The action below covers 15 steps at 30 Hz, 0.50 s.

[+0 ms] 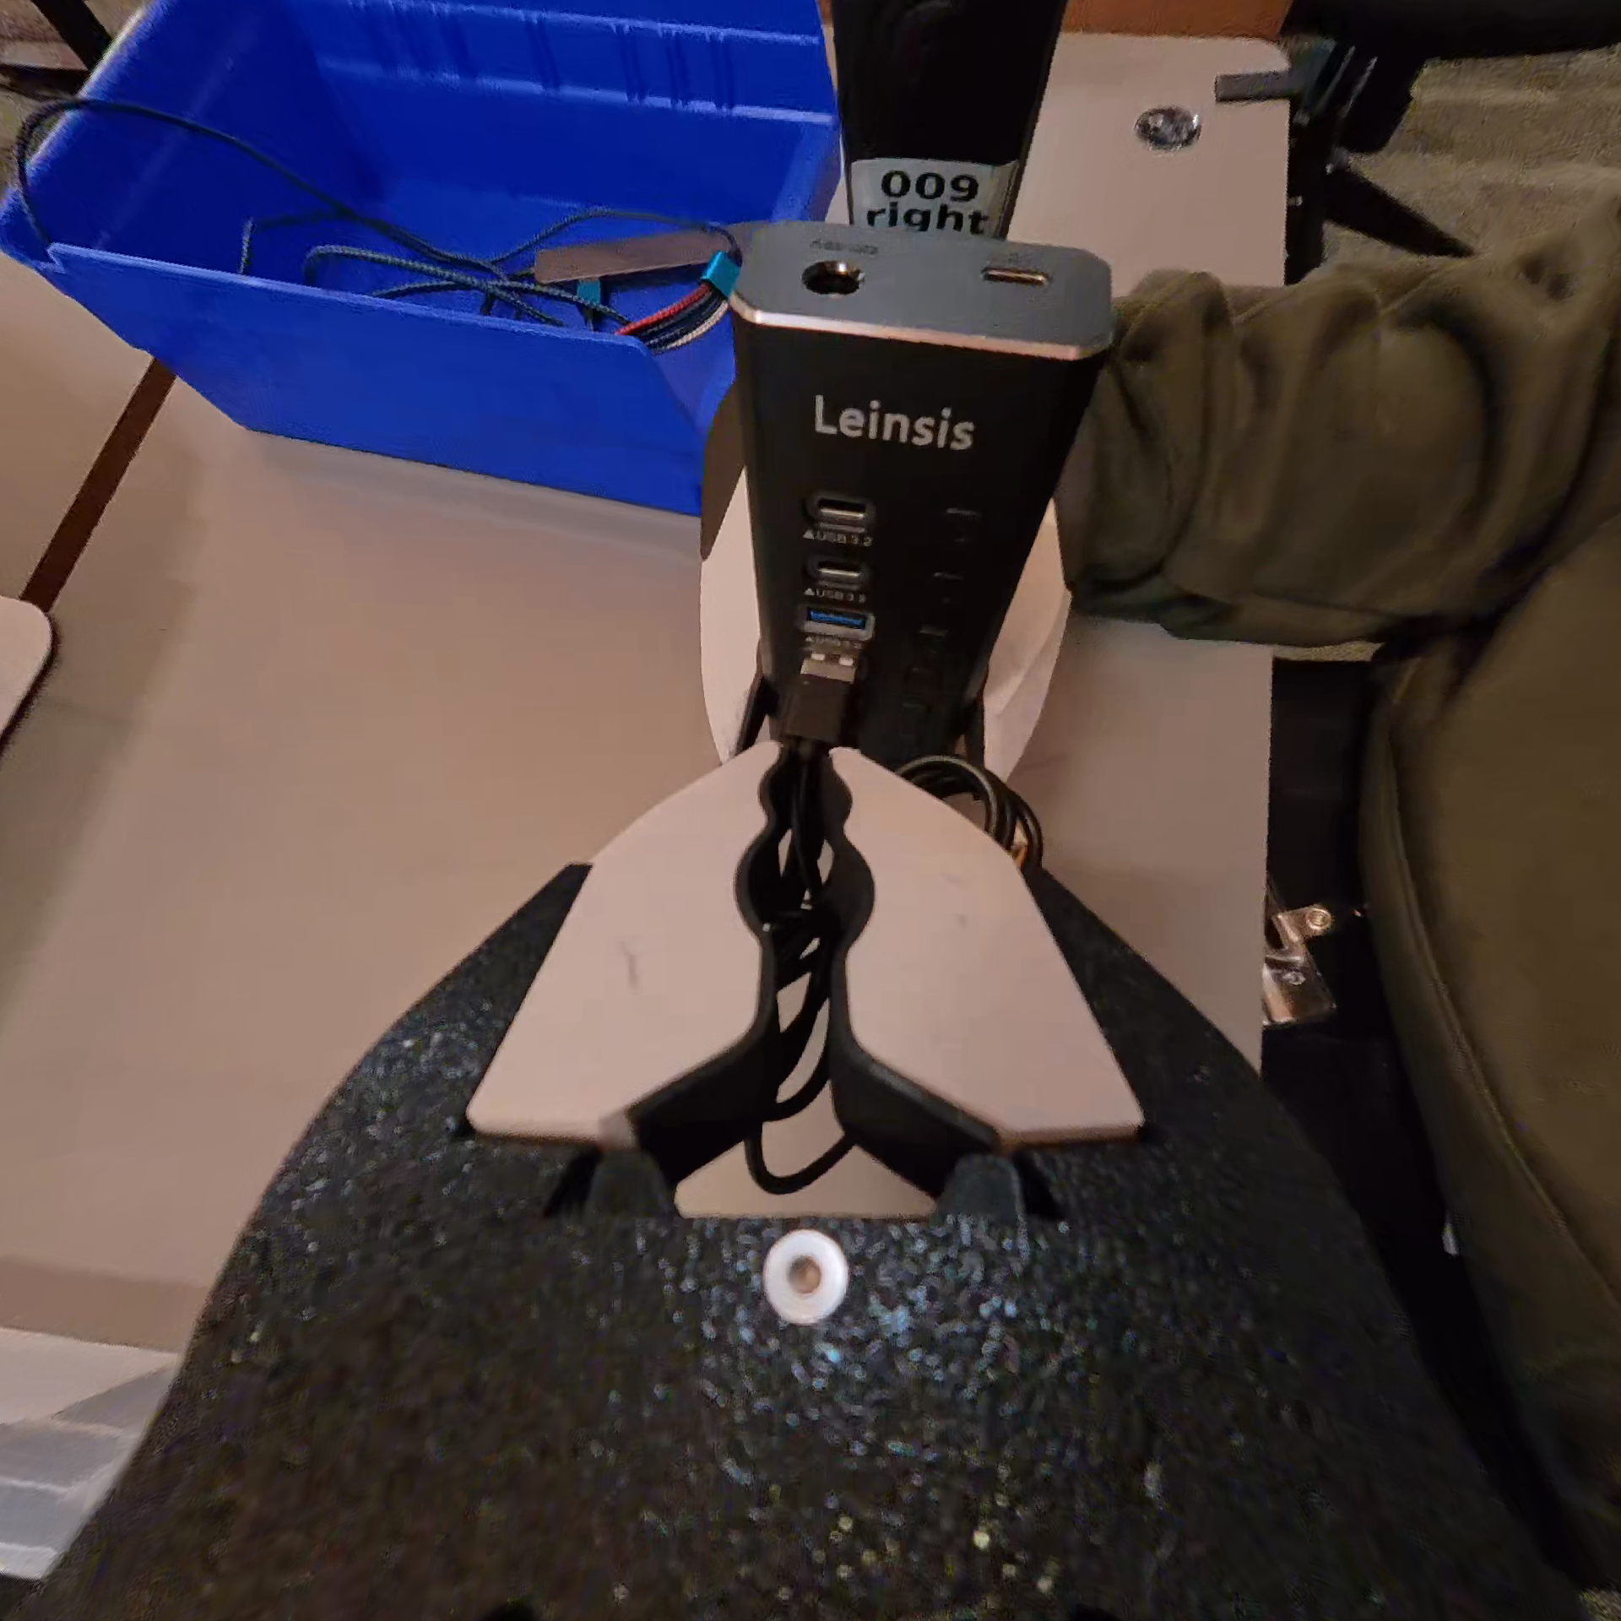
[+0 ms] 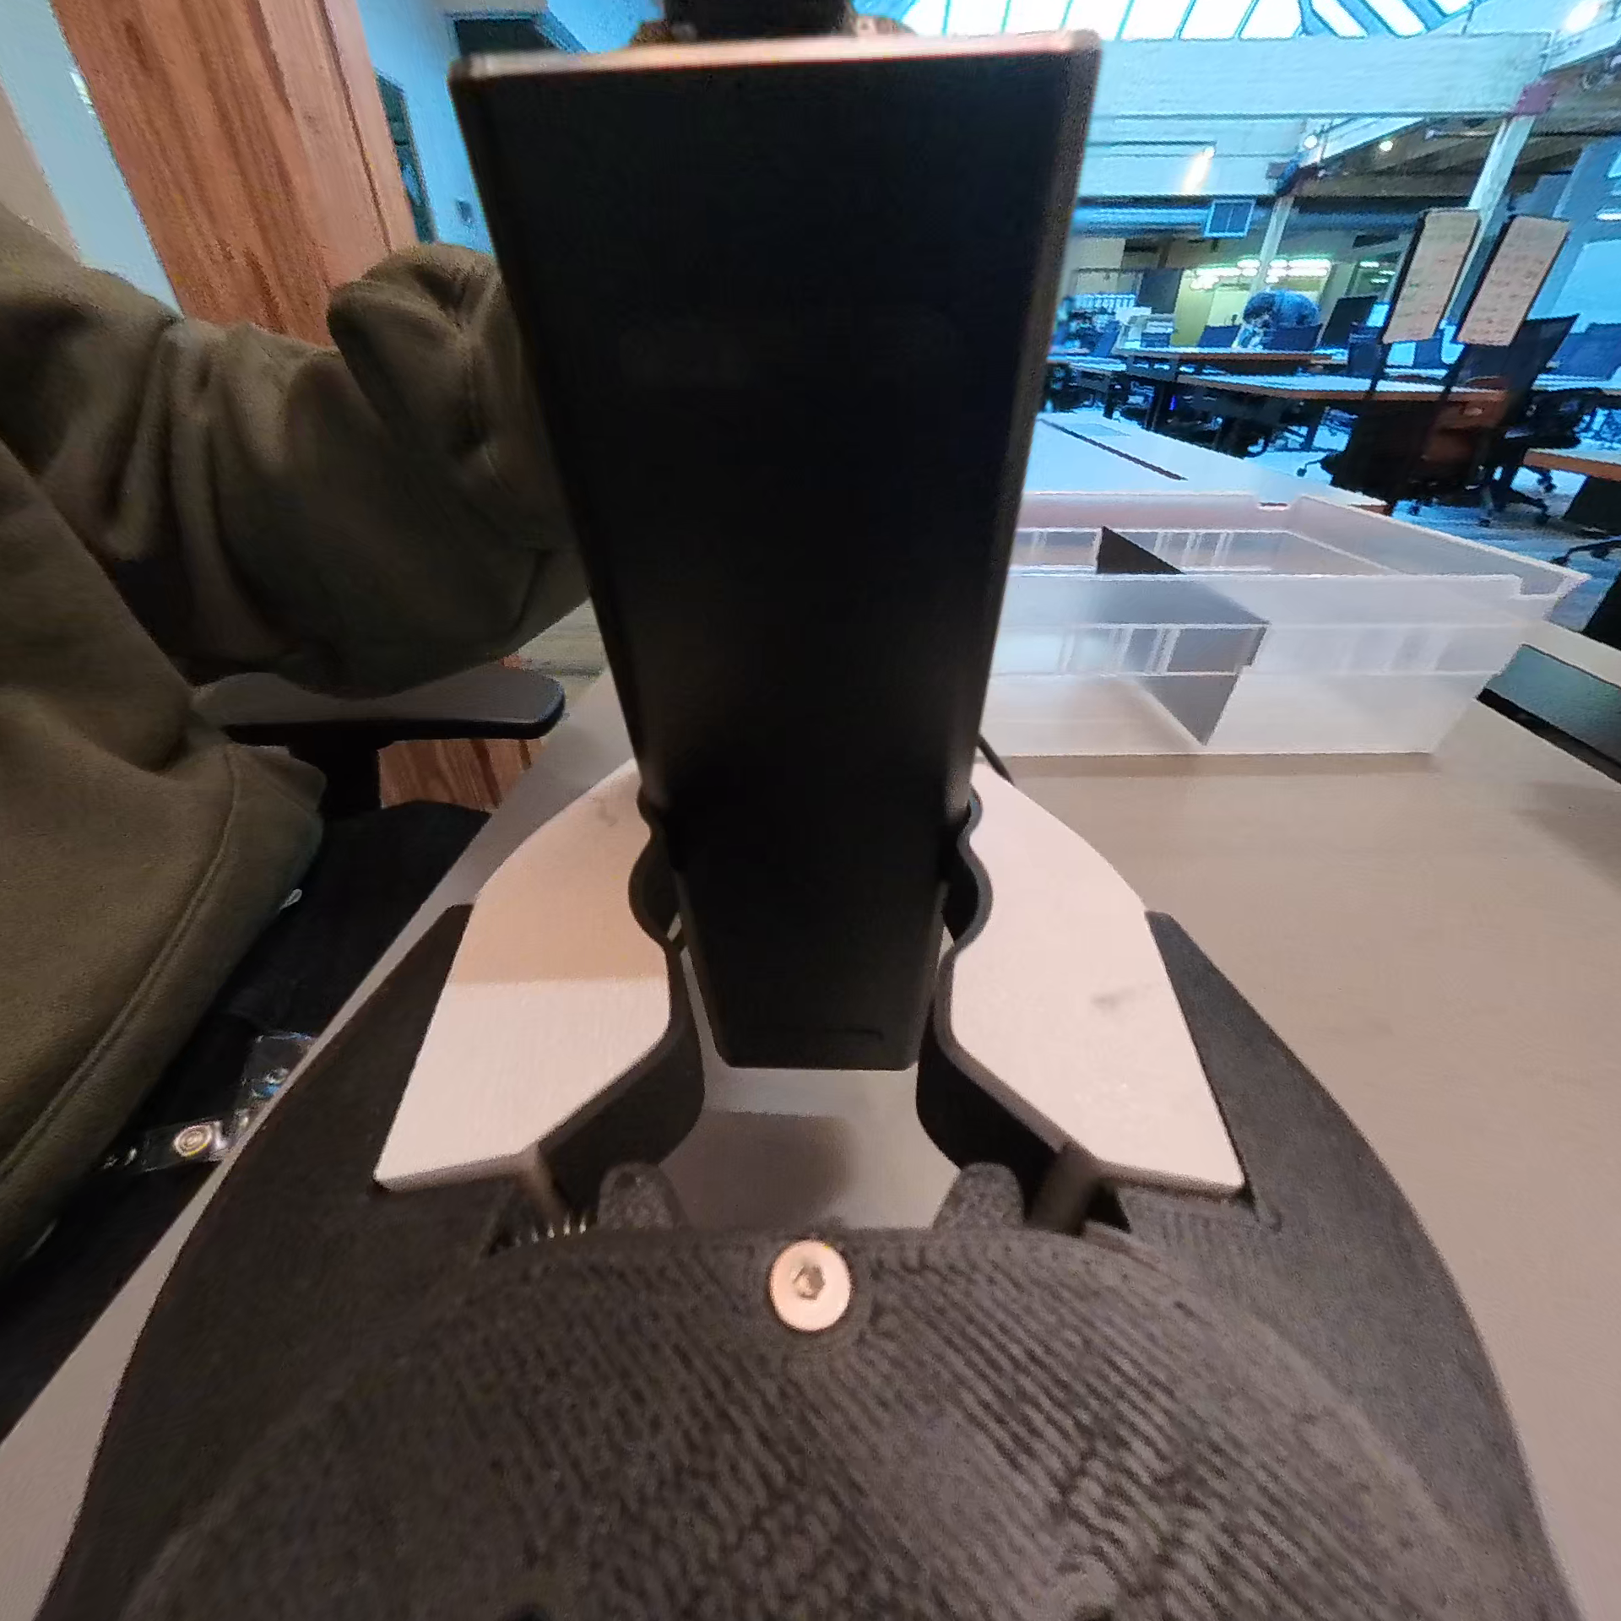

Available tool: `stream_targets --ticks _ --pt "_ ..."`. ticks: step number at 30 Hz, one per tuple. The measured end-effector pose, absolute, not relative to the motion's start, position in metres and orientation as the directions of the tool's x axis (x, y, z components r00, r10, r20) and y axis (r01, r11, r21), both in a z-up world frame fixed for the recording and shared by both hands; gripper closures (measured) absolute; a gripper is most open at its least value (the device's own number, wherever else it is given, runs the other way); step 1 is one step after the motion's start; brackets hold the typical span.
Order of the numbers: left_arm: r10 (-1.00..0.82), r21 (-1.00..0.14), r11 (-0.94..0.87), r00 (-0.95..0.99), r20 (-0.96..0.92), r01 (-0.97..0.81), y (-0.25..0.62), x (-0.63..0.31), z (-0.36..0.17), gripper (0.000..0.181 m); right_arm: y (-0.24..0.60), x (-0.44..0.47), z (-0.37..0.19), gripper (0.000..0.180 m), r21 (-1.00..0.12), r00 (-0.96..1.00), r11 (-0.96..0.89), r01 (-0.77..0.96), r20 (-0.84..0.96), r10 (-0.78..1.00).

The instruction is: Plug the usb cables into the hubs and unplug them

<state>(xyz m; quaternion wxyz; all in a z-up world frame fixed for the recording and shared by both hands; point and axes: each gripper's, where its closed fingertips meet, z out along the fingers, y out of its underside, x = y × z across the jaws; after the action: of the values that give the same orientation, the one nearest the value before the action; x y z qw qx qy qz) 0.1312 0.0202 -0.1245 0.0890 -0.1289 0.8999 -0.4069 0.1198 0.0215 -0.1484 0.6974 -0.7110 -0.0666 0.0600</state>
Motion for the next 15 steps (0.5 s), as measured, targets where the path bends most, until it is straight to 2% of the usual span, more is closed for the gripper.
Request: stream_targets --ticks 10,15 --pt "-0.333 -0.812 0.563 -0.941 -0.053 -0.153 0.017 0.123 -0.102 0.170 0.018 0.111 -0.128 0.119 -0.998 0.978 0.051 0.028 0.038 0.205" --pt "-0.354 -0.791 0.596 -0.929 -0.107 -0.136 0.018 0.122 -0.093 0.163 0.012 0.110 -0.116 0.119 -0.995 0.977 0.095 0.038 0.057 0.205"
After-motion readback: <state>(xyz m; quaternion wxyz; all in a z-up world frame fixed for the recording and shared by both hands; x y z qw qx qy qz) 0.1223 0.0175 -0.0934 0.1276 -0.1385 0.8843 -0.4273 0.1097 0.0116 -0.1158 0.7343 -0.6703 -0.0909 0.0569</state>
